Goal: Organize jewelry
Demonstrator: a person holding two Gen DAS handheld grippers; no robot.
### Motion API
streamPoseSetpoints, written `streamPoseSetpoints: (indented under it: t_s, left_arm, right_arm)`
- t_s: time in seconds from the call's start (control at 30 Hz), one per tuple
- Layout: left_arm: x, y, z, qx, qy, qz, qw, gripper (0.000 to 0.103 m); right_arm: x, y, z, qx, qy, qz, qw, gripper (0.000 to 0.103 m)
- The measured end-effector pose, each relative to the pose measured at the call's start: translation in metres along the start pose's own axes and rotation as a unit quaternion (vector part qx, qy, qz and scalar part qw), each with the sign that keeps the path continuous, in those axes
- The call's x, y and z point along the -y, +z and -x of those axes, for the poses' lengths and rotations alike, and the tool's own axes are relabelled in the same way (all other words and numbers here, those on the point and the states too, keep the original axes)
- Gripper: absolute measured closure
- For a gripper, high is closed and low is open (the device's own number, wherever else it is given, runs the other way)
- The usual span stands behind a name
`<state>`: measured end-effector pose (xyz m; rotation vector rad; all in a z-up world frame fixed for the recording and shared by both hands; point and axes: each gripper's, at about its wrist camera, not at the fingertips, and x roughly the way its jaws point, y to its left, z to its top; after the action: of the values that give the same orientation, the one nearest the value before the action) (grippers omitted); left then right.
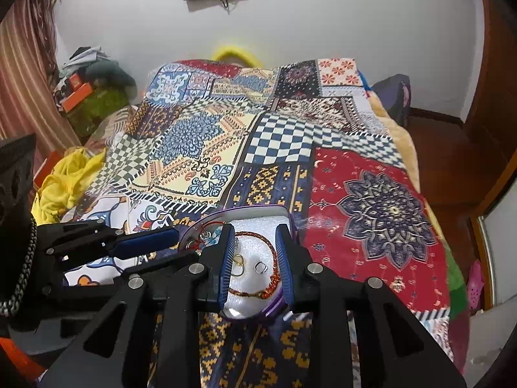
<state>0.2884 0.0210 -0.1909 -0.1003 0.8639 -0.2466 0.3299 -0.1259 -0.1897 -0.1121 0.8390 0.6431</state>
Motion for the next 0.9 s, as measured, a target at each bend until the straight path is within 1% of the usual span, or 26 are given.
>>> streamPoseSetpoints:
  t_s: [0.13, 0.23, 0.4, 0.43, 0.53, 0.6, 0.7, 0.77, 0.83, 0.87, 0.9]
  left_arm:
    - [0.001, 0.000, 0.028, 0.023, 0.011, 0.009, 0.9996, 0.077]
    - [0.003, 0.002, 0.054, 0.047, 0.019, 0.013, 0.9986, 0.077]
    - [0.016, 0.005, 0.121, 0.116, 0.042, 0.010, 0.9923, 0.076]
    - [0.019, 0.005, 0.130, 0.126, 0.044, 0.009, 0.9910, 0.074]
    - [0.032, 0.001, 0.181, 0.184, 0.060, -0.002, 0.9812, 0.067]
    - [0.042, -0.004, 0.210, 0.218, 0.068, -0.012, 0.9735, 0.066]
    - [0.051, -0.013, 0.246, 0.256, 0.069, -0.017, 0.9641, 0.063]
    - [0.059, -0.021, 0.272, 0.286, 0.079, -0.022, 0.9546, 0.057]
    - [0.066, -0.029, 0.290, 0.310, 0.088, -0.028, 0.9463, 0.045]
    - [0.070, -0.033, 0.298, 0.320, 0.090, -0.030, 0.9426, 0.042]
    - [0.072, -0.036, 0.302, 0.326, 0.092, -0.032, 0.9404, 0.038]
  right_arm:
    - [-0.007, 0.000, 0.023, 0.020, -0.005, 0.004, 1.000, 0.080]
    - [-0.014, 0.000, 0.046, 0.043, -0.010, 0.009, 0.999, 0.080]
    - [-0.030, -0.001, 0.102, 0.104, -0.018, 0.013, 0.994, 0.080]
    - [-0.034, -0.001, 0.112, 0.116, -0.020, 0.014, 0.993, 0.080]
    - [-0.047, -0.006, 0.157, 0.170, -0.025, 0.017, 0.985, 0.080]
    - [-0.057, -0.011, 0.185, 0.206, -0.029, 0.021, 0.978, 0.080]
    - [-0.069, -0.019, 0.222, 0.255, -0.040, 0.026, 0.966, 0.080]
    - [-0.081, -0.027, 0.246, 0.287, -0.051, 0.033, 0.956, 0.080]
    - [-0.089, -0.033, 0.261, 0.310, -0.063, 0.036, 0.948, 0.080]
    - [-0.094, -0.038, 0.269, 0.322, -0.067, 0.036, 0.943, 0.079]
    - [-0.098, -0.041, 0.275, 0.331, -0.069, 0.037, 0.940, 0.074]
